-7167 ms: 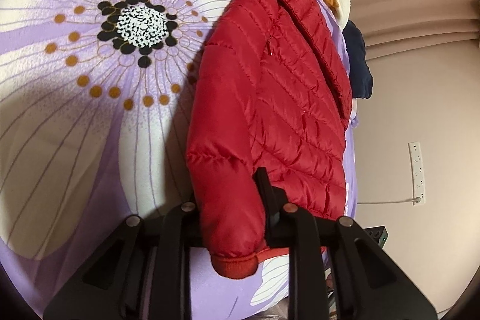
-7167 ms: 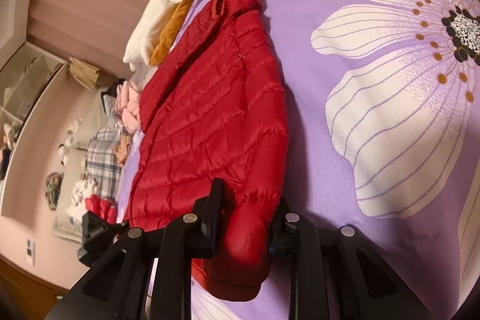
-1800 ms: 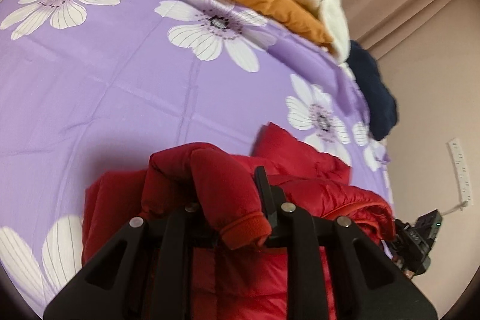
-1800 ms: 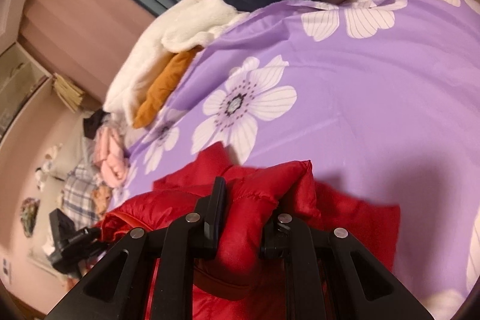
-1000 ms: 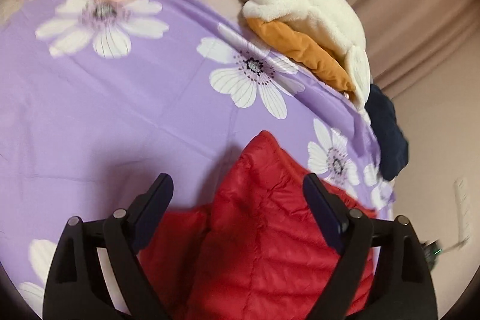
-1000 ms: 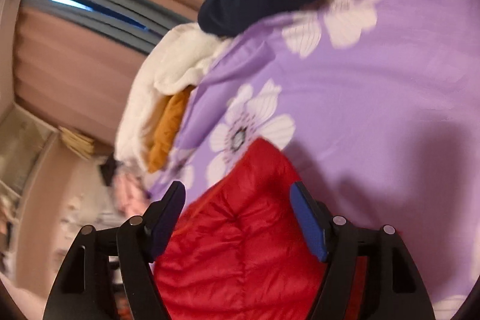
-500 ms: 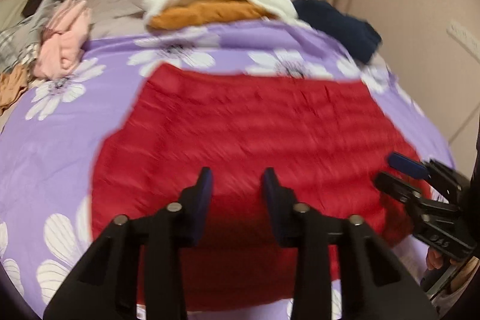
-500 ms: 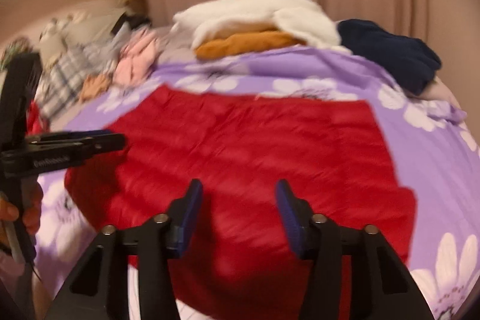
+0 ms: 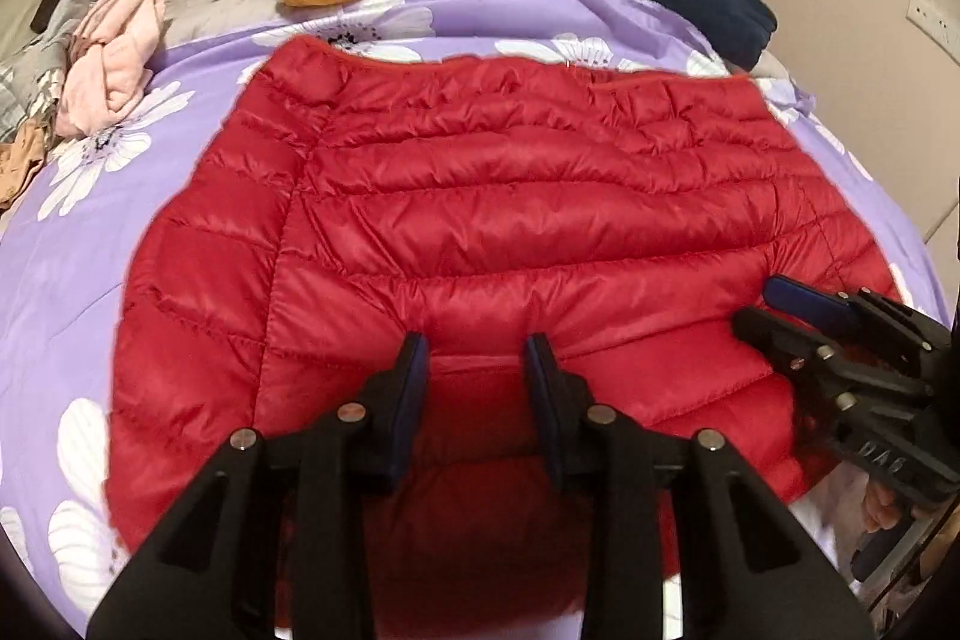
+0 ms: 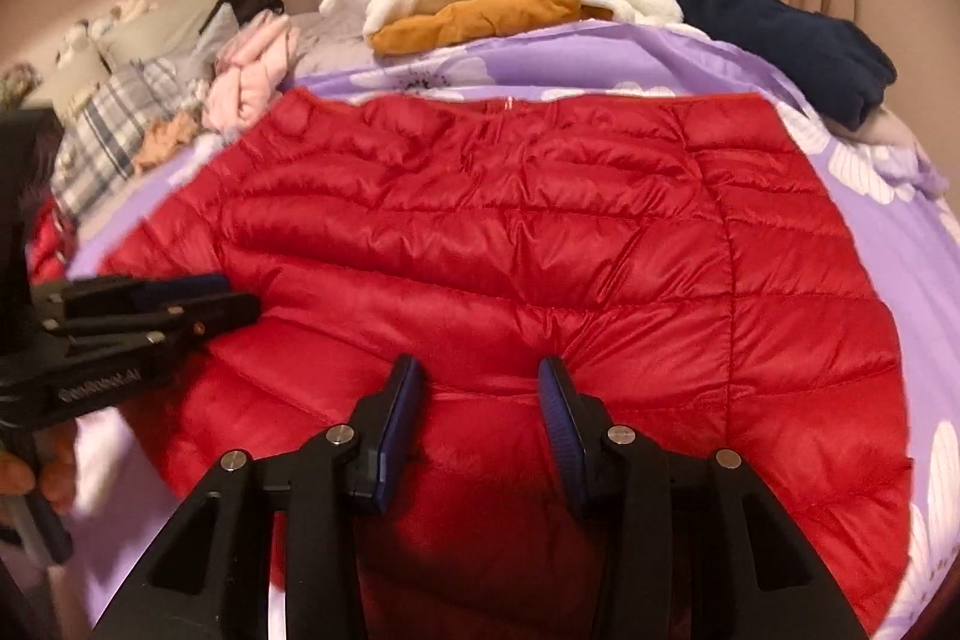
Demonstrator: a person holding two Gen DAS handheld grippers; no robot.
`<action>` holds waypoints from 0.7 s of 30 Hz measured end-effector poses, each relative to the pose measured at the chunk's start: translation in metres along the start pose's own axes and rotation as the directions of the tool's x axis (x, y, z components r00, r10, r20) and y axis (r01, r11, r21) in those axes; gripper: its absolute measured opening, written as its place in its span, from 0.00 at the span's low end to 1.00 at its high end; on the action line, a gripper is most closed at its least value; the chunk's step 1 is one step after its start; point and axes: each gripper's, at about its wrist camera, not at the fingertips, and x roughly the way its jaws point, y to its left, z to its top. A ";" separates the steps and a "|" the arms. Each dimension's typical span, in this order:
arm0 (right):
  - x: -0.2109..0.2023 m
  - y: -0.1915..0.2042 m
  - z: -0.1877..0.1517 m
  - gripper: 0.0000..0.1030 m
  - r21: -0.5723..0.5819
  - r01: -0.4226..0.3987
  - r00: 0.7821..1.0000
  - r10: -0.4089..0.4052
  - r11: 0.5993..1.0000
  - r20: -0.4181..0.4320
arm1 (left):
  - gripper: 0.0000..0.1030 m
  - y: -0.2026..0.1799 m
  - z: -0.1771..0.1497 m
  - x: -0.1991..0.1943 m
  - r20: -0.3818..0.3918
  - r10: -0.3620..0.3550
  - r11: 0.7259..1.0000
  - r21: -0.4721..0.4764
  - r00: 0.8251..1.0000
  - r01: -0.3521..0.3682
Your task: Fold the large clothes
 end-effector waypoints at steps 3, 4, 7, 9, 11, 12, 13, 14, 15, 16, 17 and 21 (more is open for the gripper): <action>-0.024 -0.008 -0.001 0.42 0.014 -0.001 0.998 0.001 1.000 0.056 | 0.38 0.003 -0.004 -0.018 0.029 0.035 0.999 0.008 0.999 -0.035; -0.029 -0.011 -0.002 0.42 0.020 0.004 0.998 -0.005 1.000 0.067 | 0.39 0.005 -0.006 -0.025 0.043 0.042 0.999 0.007 0.998 -0.042; -0.045 -0.025 -0.007 0.42 0.050 0.042 0.995 -0.047 0.998 0.089 | 0.42 0.013 -0.013 -0.040 0.072 0.077 0.997 -0.002 0.994 -0.077; -0.049 -0.033 -0.010 0.42 0.070 0.077 0.992 -0.083 0.995 0.091 | 0.43 0.020 -0.017 -0.042 0.071 0.099 0.995 -0.020 0.993 -0.098; -0.048 -0.043 -0.015 0.42 0.097 0.094 0.992 -0.102 0.991 0.077 | 0.43 0.030 -0.021 -0.038 0.053 0.098 0.994 -0.046 0.994 -0.095; -0.043 -0.049 -0.019 0.42 0.112 0.112 0.991 -0.119 0.987 0.055 | 0.43 0.033 -0.023 -0.033 0.038 0.089 0.994 -0.061 0.995 -0.087; -0.037 -0.052 -0.020 0.42 0.117 0.121 0.991 -0.126 0.986 0.039 | 0.43 0.034 -0.026 -0.032 0.032 0.085 0.994 -0.068 0.996 -0.082; -0.031 -0.055 -0.022 0.42 0.123 0.124 0.991 -0.128 0.985 0.027 | 0.43 0.033 -0.028 -0.030 0.029 0.083 0.994 -0.069 0.996 -0.081; -0.028 -0.056 -0.024 0.42 0.128 0.121 0.992 -0.124 0.984 0.019 | 0.43 0.032 -0.029 -0.027 0.025 0.083 0.995 -0.065 0.996 -0.081; -0.023 -0.057 -0.026 0.42 0.131 0.121 0.992 -0.123 0.984 0.006 | 0.43 0.031 -0.028 -0.024 0.021 0.081 0.995 -0.064 0.996 -0.080; -0.019 -0.057 -0.028 0.42 0.131 0.124 0.992 -0.125 0.984 0.000 | 0.43 0.031 -0.029 -0.022 0.016 0.077 0.995 -0.067 0.997 -0.075; -0.013 -0.058 -0.029 0.42 0.144 0.125 0.992 -0.124 0.982 -0.018 | 0.44 0.036 -0.031 -0.018 0.003 0.048 0.994 -0.097 0.999 -0.048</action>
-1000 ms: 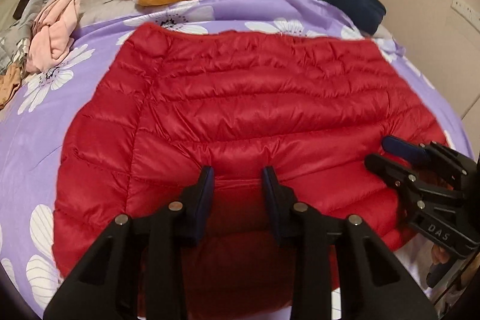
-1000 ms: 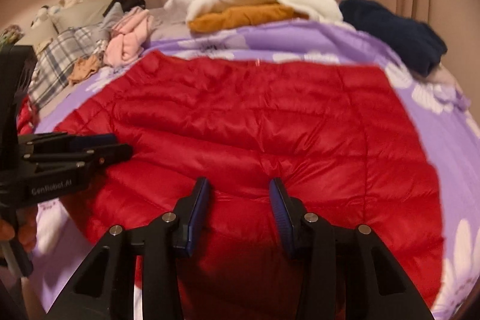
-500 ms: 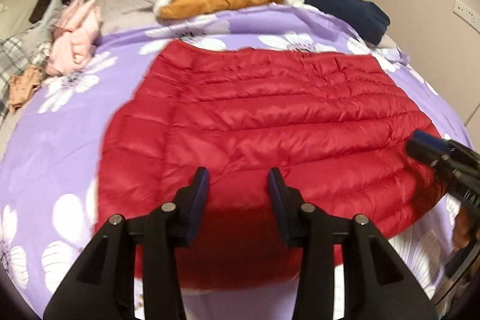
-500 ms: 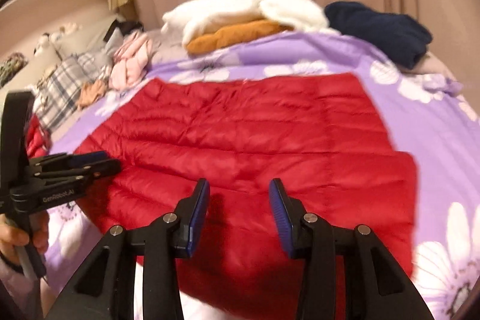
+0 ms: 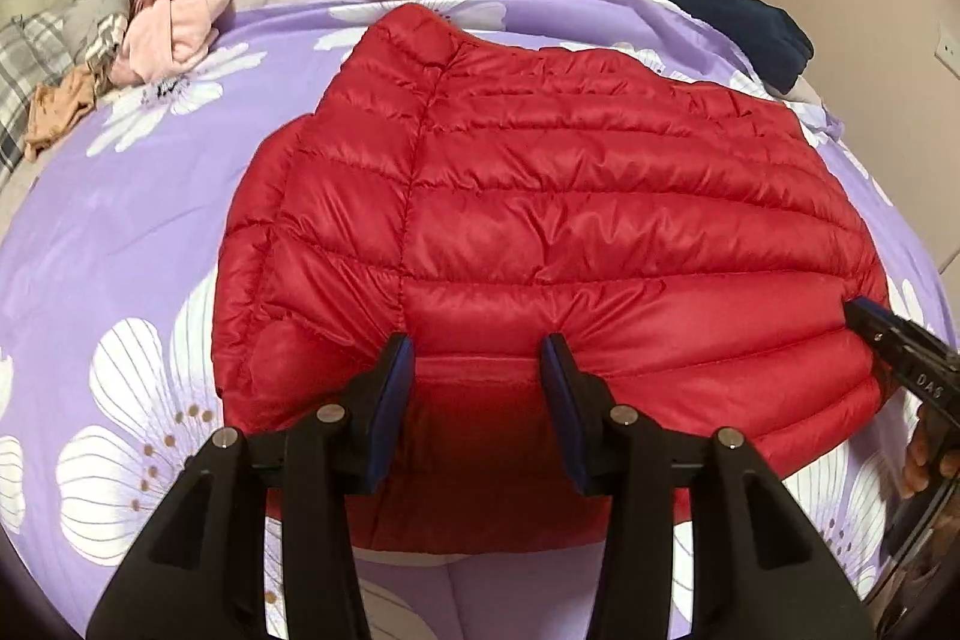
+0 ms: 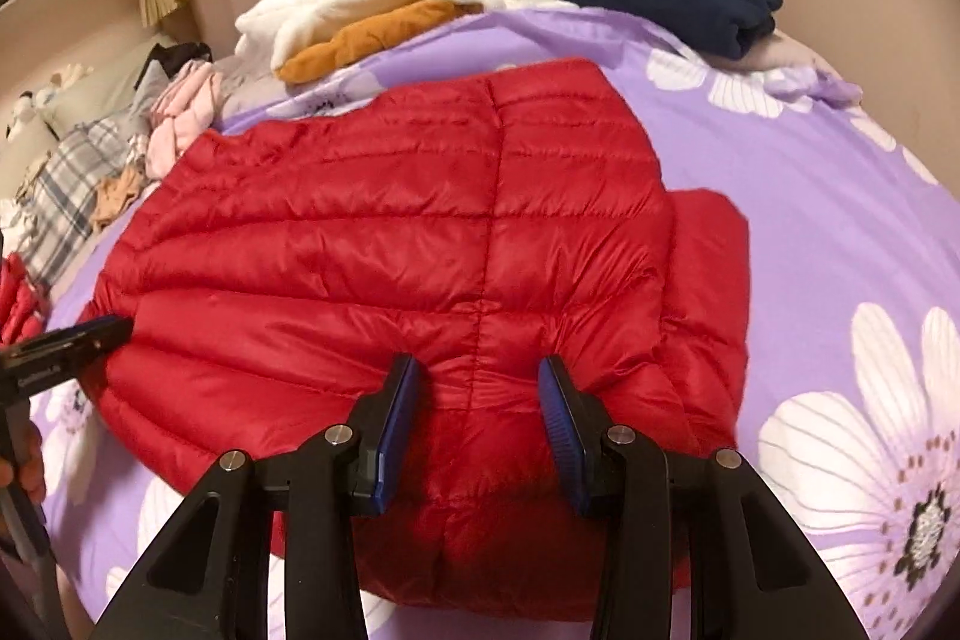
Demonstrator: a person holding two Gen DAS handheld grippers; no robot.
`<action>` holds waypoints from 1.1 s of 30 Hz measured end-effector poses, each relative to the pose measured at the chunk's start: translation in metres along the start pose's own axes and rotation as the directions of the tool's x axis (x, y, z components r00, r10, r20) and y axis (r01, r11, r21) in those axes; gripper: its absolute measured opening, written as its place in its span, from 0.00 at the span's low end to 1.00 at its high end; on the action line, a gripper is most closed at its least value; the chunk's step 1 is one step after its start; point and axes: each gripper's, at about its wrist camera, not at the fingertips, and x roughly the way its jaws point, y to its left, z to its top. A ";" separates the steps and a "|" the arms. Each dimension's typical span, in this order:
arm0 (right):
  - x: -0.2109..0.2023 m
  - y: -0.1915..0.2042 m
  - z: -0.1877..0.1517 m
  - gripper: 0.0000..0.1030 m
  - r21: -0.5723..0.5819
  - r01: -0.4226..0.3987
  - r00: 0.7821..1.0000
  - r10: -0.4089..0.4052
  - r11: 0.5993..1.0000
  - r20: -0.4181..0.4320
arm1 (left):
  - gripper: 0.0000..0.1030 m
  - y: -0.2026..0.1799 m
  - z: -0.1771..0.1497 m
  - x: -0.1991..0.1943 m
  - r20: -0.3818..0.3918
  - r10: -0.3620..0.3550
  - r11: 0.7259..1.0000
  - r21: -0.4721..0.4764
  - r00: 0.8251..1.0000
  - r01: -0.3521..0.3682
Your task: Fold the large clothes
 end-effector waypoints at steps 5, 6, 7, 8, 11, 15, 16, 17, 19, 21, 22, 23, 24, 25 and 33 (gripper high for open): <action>-0.013 -0.001 0.002 0.42 0.026 -0.005 1.000 0.006 1.000 -0.011 | 0.44 0.001 -0.001 -0.017 0.004 -0.003 1.000 -0.026 1.000 0.004; -0.020 -0.001 0.004 0.42 0.033 -0.012 1.000 0.011 0.999 0.003 | 0.47 0.002 -0.002 -0.025 0.014 -0.009 0.999 -0.033 1.000 0.009; -0.023 0.000 0.004 0.42 0.035 -0.017 1.000 0.017 0.999 0.014 | 0.51 0.003 -0.003 -0.029 0.018 -0.005 0.999 -0.039 1.000 0.006; -0.030 0.001 0.005 0.42 0.037 -0.028 0.999 0.027 0.999 0.030 | 0.60 0.005 -0.004 -0.035 0.027 0.004 0.999 -0.049 1.000 -0.003; -0.044 0.005 0.009 0.42 0.028 -0.055 0.996 0.053 0.998 0.069 | 0.74 0.020 -0.006 -0.059 0.077 -0.001 0.993 -0.114 0.997 0.010; -0.055 0.020 0.016 0.42 -0.004 -0.105 0.990 0.105 0.994 0.098 | 0.80 0.059 -0.011 -0.071 0.082 -0.049 0.957 -0.282 0.995 0.071; -0.055 0.025 0.018 0.42 -0.013 -0.119 0.988 0.119 0.993 0.098 | 0.80 0.067 -0.013 -0.070 0.077 -0.061 0.945 -0.316 0.995 0.082; -0.055 0.029 0.018 0.42 -0.020 -0.127 0.987 0.129 0.992 0.097 | 0.80 0.078 -0.017 -0.067 0.069 -0.078 0.926 -0.366 0.995 0.098; -0.052 0.041 0.020 0.42 -0.038 -0.161 0.982 0.164 0.986 0.091 | 0.80 0.093 -0.024 -0.059 0.054 -0.117 0.884 -0.449 0.992 0.129; -0.046 0.051 0.022 0.42 -0.061 -0.184 0.979 0.189 0.981 0.080 | 0.80 0.106 -0.032 -0.048 0.057 -0.204 0.817 -0.541 0.977 0.202; -0.042 0.058 0.023 0.42 -0.074 -0.194 0.977 0.200 0.978 0.074 | 0.80 0.112 -0.036 -0.041 0.068 -0.252 0.774 -0.584 0.965 0.243; -0.036 0.063 0.024 0.42 -0.084 -0.203 0.976 0.208 0.976 0.067 | 0.80 0.115 -0.038 -0.033 0.074 -0.288 0.738 -0.619 0.955 0.271; -0.033 0.068 0.025 0.42 -0.089 -0.206 0.975 0.212 0.974 0.062 | 0.80 0.116 -0.040 -0.026 0.073 -0.314 0.706 -0.649 0.947 0.284; -0.028 0.074 0.027 0.42 -0.095 -0.212 0.974 0.218 0.973 0.057 | 0.81 0.115 -0.040 -0.022 0.078 -0.332 0.685 -0.665 0.940 0.298; -0.002 0.103 0.043 0.42 -0.129 -0.201 0.976 0.210 0.971 0.056 | 0.81 0.095 -0.026 0.010 0.137 -0.430 0.596 -0.699 0.892 0.395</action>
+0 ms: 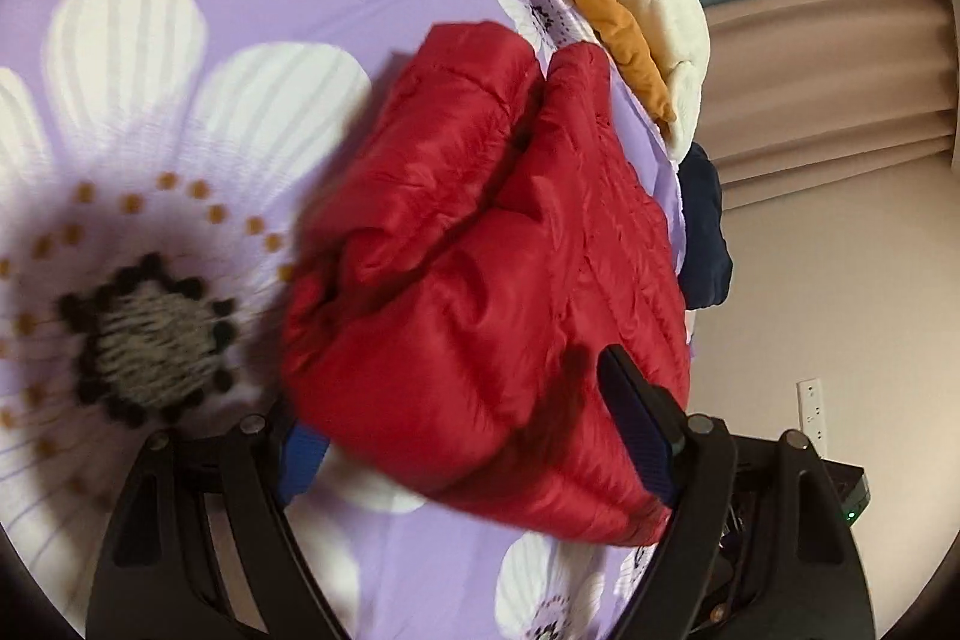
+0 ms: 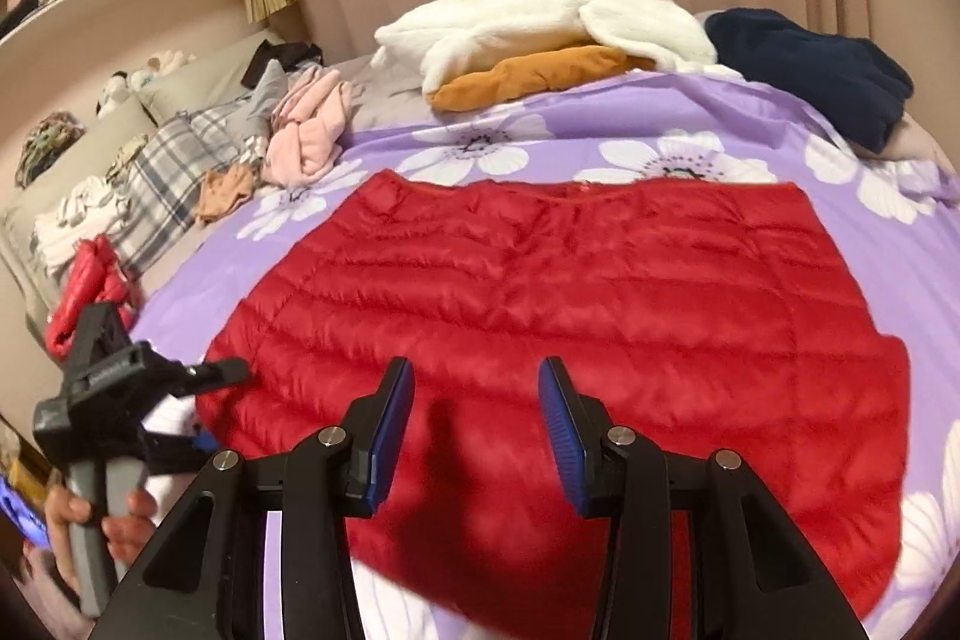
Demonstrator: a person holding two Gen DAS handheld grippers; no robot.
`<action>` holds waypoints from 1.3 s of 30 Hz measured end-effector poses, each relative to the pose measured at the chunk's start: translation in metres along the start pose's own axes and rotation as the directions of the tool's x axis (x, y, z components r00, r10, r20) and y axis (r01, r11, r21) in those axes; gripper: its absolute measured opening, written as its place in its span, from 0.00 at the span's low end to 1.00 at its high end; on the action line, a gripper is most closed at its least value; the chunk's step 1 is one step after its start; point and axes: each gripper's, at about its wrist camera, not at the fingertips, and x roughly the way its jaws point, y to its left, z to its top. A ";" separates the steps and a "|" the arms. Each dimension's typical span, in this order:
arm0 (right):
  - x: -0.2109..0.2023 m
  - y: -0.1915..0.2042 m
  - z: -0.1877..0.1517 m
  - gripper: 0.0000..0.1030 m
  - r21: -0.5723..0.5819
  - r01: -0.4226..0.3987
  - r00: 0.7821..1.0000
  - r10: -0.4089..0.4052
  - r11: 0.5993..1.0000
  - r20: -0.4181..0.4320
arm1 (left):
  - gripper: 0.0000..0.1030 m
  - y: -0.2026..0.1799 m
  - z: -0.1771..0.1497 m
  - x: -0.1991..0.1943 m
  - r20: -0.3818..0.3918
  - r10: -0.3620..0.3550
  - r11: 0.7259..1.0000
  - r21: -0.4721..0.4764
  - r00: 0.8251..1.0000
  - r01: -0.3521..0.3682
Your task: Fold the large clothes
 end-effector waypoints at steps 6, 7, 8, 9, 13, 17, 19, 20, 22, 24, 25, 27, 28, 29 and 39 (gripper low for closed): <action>0.024 0.002 0.001 0.42 -0.017 0.036 0.999 -0.036 0.999 -0.032 | 0.81 -0.010 0.006 0.014 0.005 0.036 0.999 0.041 0.999 -0.036; 0.031 0.001 -0.002 0.42 -0.016 0.049 0.998 -0.050 0.999 -0.050 | 0.81 -0.011 0.006 0.017 0.008 0.045 0.998 0.050 0.999 -0.045; 0.039 0.000 -0.007 0.42 -0.018 0.062 0.996 -0.063 0.998 -0.066 | 0.80 -0.011 0.007 0.019 0.012 0.055 0.997 0.059 0.998 -0.055; 0.044 -0.001 -0.010 0.42 -0.022 0.068 0.995 -0.070 0.997 -0.074 | 0.77 -0.014 0.008 0.020 0.018 0.071 0.995 0.071 0.997 -0.072; 0.052 -0.004 -0.014 0.42 -0.014 0.073 0.993 -0.074 0.997 -0.088 | 0.65 -0.017 0.007 0.023 0.028 0.115 0.987 0.110 0.993 -0.118; 0.052 -0.006 -0.016 0.42 -0.014 0.071 0.993 -0.072 0.997 -0.095 | 0.50 -0.038 0.001 0.019 0.081 0.168 0.960 0.212 0.982 -0.181; 0.054 -0.009 -0.015 0.42 -0.001 0.061 0.994 -0.061 0.998 -0.096 | 0.45 -0.052 -0.003 0.018 0.113 0.187 0.939 0.272 0.976 -0.211; 0.054 -0.010 -0.015 0.42 0.008 0.055 0.994 -0.054 0.998 -0.096 | 0.43 -0.059 -0.005 0.016 0.127 0.191 0.928 0.299 0.973 -0.221; 0.054 -0.013 -0.015 0.42 0.027 0.042 0.995 -0.039 0.999 -0.094 | 0.41 -0.075 -0.009 0.013 0.159 0.198 0.901 0.360 0.967 -0.244; 0.054 -0.017 -0.016 0.42 0.046 0.029 0.995 -0.024 0.999 -0.092 | 0.40 -0.092 -0.016 0.011 0.191 0.198 0.869 0.421 0.961 -0.262; 0.054 -0.018 -0.016 0.42 0.056 0.021 0.996 -0.015 0.998 -0.091 | 0.40 -0.099 -0.019 0.011 0.205 0.198 0.852 0.447 0.959 -0.271; 0.054 -0.021 -0.017 0.42 0.074 0.005 0.996 0.001 0.997 -0.089 | 0.40 -0.115 -0.029 0.009 0.232 0.191 0.813 0.507 0.954 -0.286; 0.054 -0.022 -0.017 0.42 0.084 -0.006 0.996 0.013 0.996 -0.083 | 0.40 -0.124 -0.035 0.009 0.243 0.183 0.788 0.544 0.953 -0.289; 0.053 -0.024 -0.018 0.42 0.099 -0.018 0.996 0.026 0.995 -0.080 | 0.40 -0.131 -0.040 0.010 0.250 0.177 0.766 0.572 0.952 -0.293; 0.053 -0.048 -0.022 0.41 0.247 -0.150 0.985 0.167 0.957 -0.049 | 0.40 -0.173 -0.078 0.025 0.241 0.145 0.627 0.728 0.959 -0.278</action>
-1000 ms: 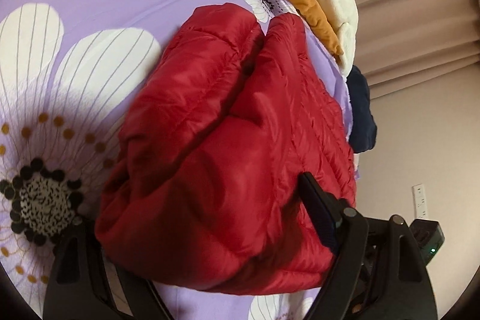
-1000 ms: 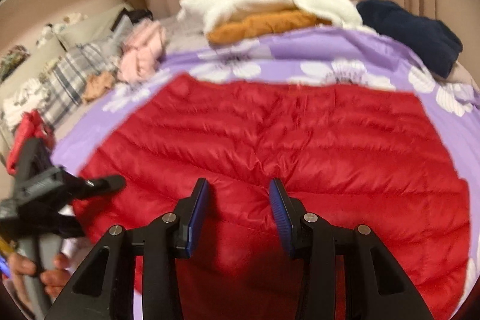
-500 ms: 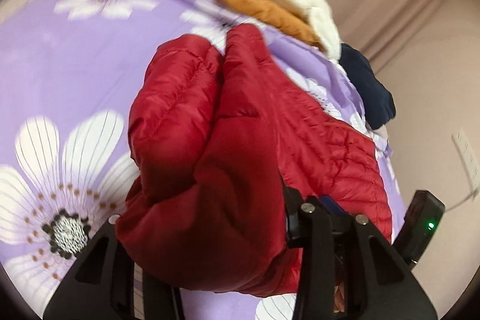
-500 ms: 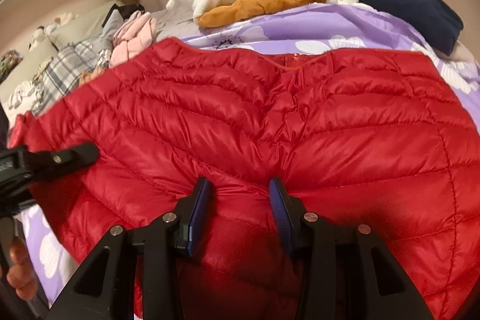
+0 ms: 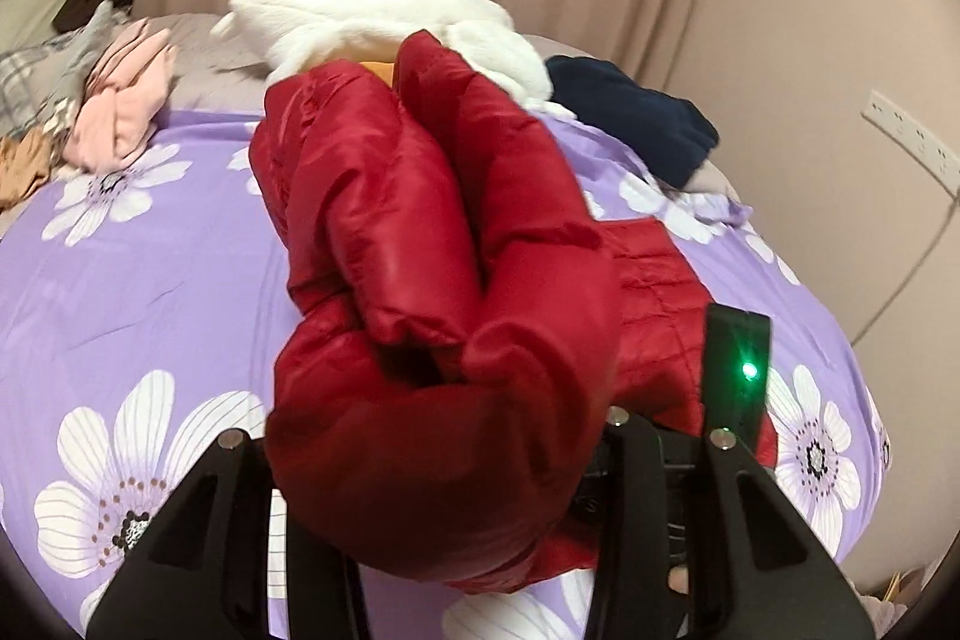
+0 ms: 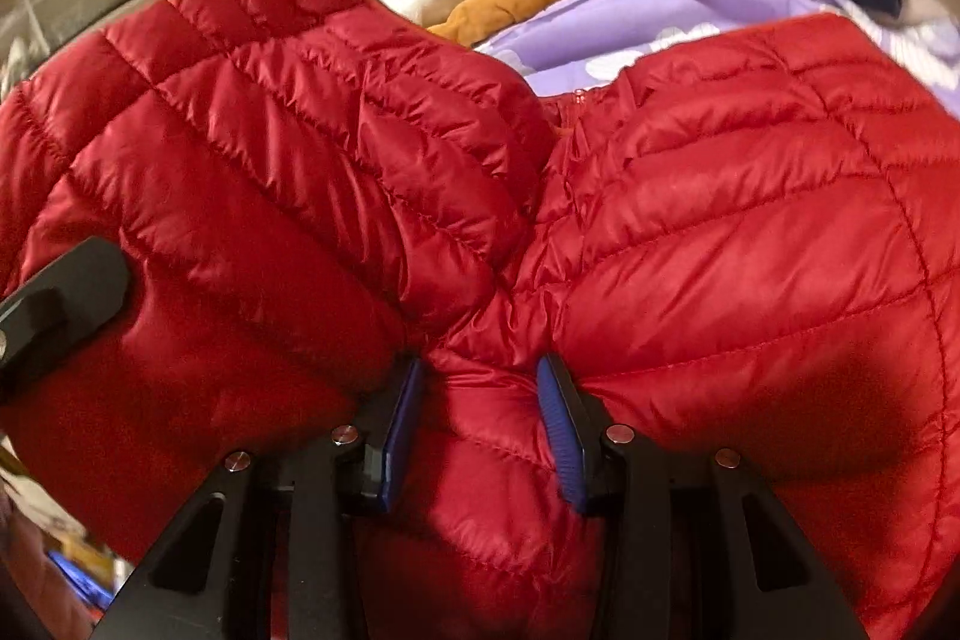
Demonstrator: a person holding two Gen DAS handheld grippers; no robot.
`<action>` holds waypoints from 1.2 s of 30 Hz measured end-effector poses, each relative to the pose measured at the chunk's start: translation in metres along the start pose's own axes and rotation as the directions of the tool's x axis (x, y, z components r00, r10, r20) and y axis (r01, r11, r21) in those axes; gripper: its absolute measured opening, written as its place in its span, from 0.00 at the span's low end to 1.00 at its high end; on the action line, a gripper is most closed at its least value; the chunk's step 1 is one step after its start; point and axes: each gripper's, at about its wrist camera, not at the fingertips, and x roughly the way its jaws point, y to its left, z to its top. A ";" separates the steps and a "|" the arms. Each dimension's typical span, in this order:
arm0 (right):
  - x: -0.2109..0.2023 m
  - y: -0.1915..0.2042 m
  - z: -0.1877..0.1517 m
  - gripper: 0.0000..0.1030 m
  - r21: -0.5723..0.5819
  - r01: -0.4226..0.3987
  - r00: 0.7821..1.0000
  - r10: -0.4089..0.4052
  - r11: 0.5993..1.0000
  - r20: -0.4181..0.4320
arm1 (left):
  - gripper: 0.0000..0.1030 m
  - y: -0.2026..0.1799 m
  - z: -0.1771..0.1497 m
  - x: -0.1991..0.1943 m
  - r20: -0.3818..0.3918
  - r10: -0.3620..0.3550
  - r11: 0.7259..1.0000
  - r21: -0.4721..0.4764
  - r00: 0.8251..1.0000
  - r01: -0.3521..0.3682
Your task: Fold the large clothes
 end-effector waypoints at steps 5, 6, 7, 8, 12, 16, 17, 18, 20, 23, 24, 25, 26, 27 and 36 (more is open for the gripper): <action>-0.001 -0.014 0.001 0.37 0.084 -0.084 0.996 0.085 0.993 -0.005 | 0.40 -0.018 0.002 0.005 -0.011 0.001 0.998 0.061 1.000 0.000; -0.002 -0.016 0.001 0.36 0.097 -0.098 0.995 0.099 0.990 -0.006 | 0.40 -0.024 0.002 0.005 -0.013 0.004 0.997 0.077 1.000 -0.003; -0.002 -0.019 0.002 0.35 0.113 -0.112 0.993 0.114 0.987 -0.008 | 0.40 -0.027 0.002 0.006 -0.013 0.007 0.996 0.088 1.000 -0.005; -0.003 -0.020 0.003 0.35 0.122 -0.120 0.992 0.123 0.985 -0.013 | 0.40 -0.029 0.001 0.006 -0.013 0.010 0.995 0.098 1.000 -0.009; -0.011 -0.020 0.009 0.35 0.156 -0.127 0.990 0.134 0.980 -0.041 | 0.40 -0.034 0.003 0.008 -0.016 0.037 0.992 0.122 0.999 -0.034; -0.044 -0.014 0.012 0.40 0.096 -0.087 0.996 0.088 0.992 -0.012 | 0.40 -0.035 0.005 0.009 -0.027 0.053 0.991 0.121 0.998 -0.049; -0.055 -0.013 0.011 0.40 0.071 -0.062 0.998 0.062 0.996 0.004 | 0.40 -0.036 0.004 0.009 -0.029 0.056 0.991 0.120 0.998 -0.052; -0.067 -0.012 0.008 0.40 0.045 -0.033 0.999 0.032 0.998 0.024 | 0.40 -0.036 0.004 0.010 -0.030 0.060 0.991 0.120 0.998 -0.056; -0.088 -0.017 0.002 0.40 0.013 0.033 0.998 -0.033 0.999 0.058 | 0.40 -0.040 0.002 0.010 -0.032 0.065 0.990 0.123 0.997 -0.061; -0.109 -0.032 -0.006 0.40 0.005 0.166 0.983 -0.165 0.986 0.082 | 0.40 -0.042 0.001 0.010 -0.031 0.067 0.990 0.126 0.997 -0.063; -0.116 -0.039 -0.011 0.40 0.011 0.197 0.977 -0.198 0.980 0.086 | 0.40 -0.043 0.001 0.010 -0.032 0.067 0.990 0.126 0.997 -0.062; -0.120 -0.044 -0.014 0.40 0.016 0.206 0.974 -0.207 0.978 0.090 | 0.40 -0.044 0.001 0.010 -0.032 0.065 0.990 0.125 0.997 -0.061; -0.121 -0.053 -0.013 0.40 0.020 0.208 0.974 -0.209 0.978 0.092 | 0.40 -0.045 0.001 0.009 -0.033 0.064 0.990 0.125 0.997 -0.060; -0.123 -0.056 -0.017 0.40 0.025 0.209 0.973 -0.211 0.977 0.094 | 0.40 -0.046 0.001 0.009 -0.033 0.065 0.990 0.126 0.997 -0.060; -0.104 -0.070 -0.028 0.40 0.091 0.163 0.984 -0.168 0.982 0.057 | 0.40 -0.075 0.000 0.010 -0.028 0.066 0.980 0.189 0.997 -0.060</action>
